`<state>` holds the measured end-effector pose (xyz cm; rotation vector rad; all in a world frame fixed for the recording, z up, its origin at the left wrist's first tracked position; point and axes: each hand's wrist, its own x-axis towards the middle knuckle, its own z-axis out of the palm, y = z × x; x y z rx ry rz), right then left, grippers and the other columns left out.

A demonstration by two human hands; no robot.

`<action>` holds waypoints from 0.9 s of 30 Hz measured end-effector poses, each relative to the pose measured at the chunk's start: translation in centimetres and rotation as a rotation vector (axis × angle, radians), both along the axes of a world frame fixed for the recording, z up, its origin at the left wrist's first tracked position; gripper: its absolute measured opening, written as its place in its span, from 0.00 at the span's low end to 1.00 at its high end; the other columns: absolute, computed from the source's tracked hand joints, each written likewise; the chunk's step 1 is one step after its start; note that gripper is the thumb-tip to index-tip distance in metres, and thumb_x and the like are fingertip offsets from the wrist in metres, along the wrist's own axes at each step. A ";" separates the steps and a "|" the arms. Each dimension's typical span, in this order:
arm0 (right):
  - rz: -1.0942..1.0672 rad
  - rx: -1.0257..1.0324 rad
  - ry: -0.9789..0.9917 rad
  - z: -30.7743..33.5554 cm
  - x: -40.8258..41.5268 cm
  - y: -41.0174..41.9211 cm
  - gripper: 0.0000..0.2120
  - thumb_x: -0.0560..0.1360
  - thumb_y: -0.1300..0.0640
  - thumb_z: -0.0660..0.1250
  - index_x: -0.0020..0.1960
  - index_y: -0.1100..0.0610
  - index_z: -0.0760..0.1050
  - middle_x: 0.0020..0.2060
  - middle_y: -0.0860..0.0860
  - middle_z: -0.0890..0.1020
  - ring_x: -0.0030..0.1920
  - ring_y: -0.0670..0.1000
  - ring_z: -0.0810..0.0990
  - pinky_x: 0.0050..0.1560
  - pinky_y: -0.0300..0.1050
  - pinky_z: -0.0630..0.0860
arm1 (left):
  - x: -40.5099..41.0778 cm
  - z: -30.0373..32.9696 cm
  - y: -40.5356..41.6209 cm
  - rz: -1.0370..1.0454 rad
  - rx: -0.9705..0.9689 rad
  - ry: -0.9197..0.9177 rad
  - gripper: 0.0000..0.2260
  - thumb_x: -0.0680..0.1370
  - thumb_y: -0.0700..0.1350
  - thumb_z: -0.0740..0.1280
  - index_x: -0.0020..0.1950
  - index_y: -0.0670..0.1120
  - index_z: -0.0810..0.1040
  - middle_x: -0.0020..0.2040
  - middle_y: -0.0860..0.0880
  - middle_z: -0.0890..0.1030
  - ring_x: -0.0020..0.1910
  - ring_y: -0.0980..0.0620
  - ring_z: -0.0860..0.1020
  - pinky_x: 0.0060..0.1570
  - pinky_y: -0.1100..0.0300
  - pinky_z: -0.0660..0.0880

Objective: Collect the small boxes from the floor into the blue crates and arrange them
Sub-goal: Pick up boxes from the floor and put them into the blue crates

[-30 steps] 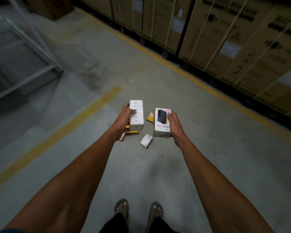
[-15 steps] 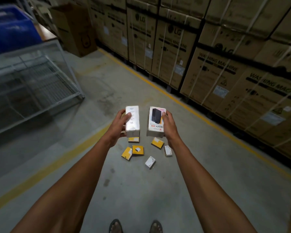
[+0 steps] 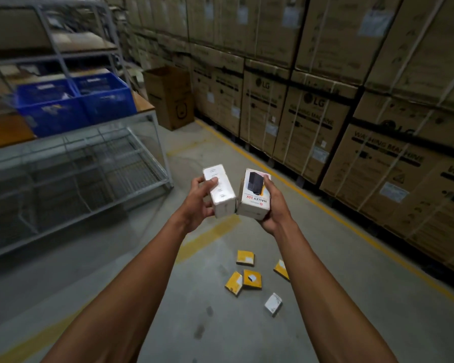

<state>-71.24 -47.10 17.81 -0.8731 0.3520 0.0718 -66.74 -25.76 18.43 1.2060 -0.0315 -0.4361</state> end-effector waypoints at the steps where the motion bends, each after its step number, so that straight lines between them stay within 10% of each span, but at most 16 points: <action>1: 0.005 0.009 0.001 0.1 0.9 0.9 0.23 0.81 0.39 0.66 0.67 0.54 0.81 0.55 0.56 0.86 0.48 0.56 0.86 0.54 0.54 0.82 | 0.8 0.2 0.9 0.026 -0.012 -0.012 0.31 0.74 0.55 0.73 0.74 0.50 0.66 0.63 0.45 0.83 0.56 0.45 0.85 0.54 0.40 0.82; 10: 0.100 0.055 0.022 0.0 12.3 7.0 0.21 0.81 0.37 0.63 0.57 0.51 0.86 0.50 0.54 0.86 0.43 0.54 0.86 0.47 0.50 0.81 | 11.1 0.6 9.5 0.261 -0.205 -0.096 0.32 0.76 0.40 0.75 0.74 0.57 0.63 0.67 0.39 0.79 0.62 0.36 0.82 0.66 0.37 0.76; 14: 0.165 0.154 -0.035 -0.3 19.4 9.7 0.20 0.81 0.40 0.65 0.57 0.54 0.87 0.55 0.57 0.84 0.49 0.58 0.84 0.63 0.58 0.77 | 15.5 0.3 12.2 0.219 -0.162 -0.156 0.39 0.74 0.30 0.71 0.77 0.57 0.62 0.70 0.38 0.73 0.66 0.34 0.78 0.62 0.40 0.80; 21: 0.319 0.215 -0.096 0.4 33.3 13.7 0.23 0.77 0.44 0.73 0.68 0.52 0.80 0.64 0.59 0.77 0.65 0.63 0.73 0.75 0.69 0.64 | 26.5 0.7 16.5 0.210 -0.140 -0.087 0.27 0.75 0.41 0.77 0.69 0.53 0.69 0.72 0.38 0.74 0.69 0.36 0.76 0.69 0.32 0.73; 27: 0.376 0.199 -0.040 2.6 44.2 17.5 0.21 0.80 0.41 0.67 0.65 0.53 0.82 0.57 0.56 0.84 0.50 0.56 0.84 0.54 0.53 0.80 | 36.1 2.8 19.2 0.461 -0.184 -0.104 0.23 0.75 0.43 0.73 0.65 0.51 0.67 0.63 0.38 0.78 0.47 0.45 0.84 0.36 0.48 0.83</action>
